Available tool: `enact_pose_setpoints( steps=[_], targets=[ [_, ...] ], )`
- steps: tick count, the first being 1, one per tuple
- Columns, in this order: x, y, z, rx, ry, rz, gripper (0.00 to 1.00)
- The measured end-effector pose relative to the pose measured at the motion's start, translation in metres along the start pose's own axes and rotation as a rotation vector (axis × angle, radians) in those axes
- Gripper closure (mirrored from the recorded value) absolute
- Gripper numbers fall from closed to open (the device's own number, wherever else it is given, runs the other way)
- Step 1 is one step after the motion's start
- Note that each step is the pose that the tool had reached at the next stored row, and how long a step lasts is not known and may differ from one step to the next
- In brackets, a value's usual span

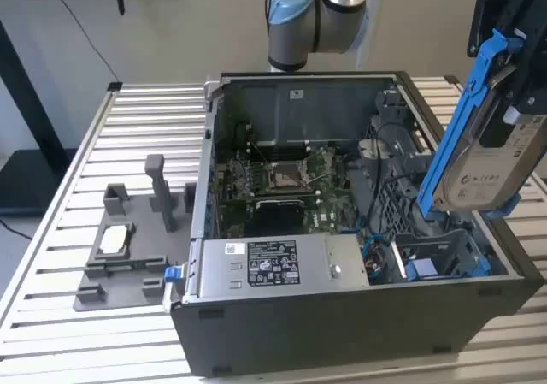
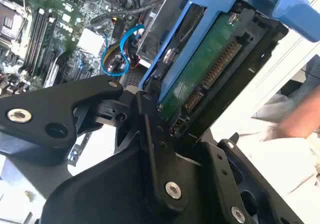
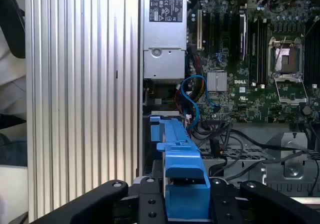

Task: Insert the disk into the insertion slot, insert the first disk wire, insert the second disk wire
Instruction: 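Insert the disk into the insertion slot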

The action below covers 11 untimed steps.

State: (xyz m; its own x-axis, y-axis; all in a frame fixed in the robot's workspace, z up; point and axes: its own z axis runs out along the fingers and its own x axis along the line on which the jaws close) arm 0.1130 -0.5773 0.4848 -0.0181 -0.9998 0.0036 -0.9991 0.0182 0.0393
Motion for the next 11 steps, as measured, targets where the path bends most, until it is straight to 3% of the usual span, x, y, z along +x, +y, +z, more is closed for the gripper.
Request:
enact_pose_setpoints(
  steps=[11],
  targets=[
    [0.0,0.0,0.0,0.0,0.0002,0.0,0.68]
  ],
)
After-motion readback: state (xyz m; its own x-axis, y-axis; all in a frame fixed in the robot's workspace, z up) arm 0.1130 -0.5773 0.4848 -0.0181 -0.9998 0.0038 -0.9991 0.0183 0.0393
